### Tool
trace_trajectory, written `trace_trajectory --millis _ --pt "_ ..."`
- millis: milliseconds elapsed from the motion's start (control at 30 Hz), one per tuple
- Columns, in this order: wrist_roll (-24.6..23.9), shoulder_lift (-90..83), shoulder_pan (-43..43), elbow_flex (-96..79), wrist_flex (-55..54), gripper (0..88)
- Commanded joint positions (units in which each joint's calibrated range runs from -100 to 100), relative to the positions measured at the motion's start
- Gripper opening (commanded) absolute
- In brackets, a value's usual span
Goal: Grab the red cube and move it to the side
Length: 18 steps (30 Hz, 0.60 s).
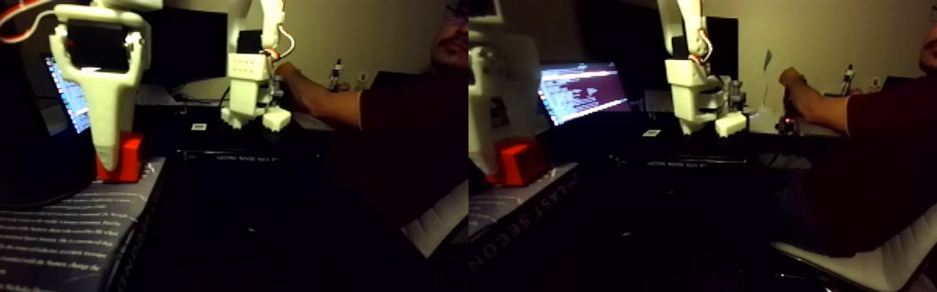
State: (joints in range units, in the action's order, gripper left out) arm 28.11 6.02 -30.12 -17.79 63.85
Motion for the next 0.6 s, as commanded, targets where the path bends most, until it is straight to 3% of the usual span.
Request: trace_trajectory --millis 0,567 --pt "-0.2 -0.2 0.1 2.0 -0.4 7.8" --pt "-1.2 3.2 -0.4 4.5 -3.7 7.8"
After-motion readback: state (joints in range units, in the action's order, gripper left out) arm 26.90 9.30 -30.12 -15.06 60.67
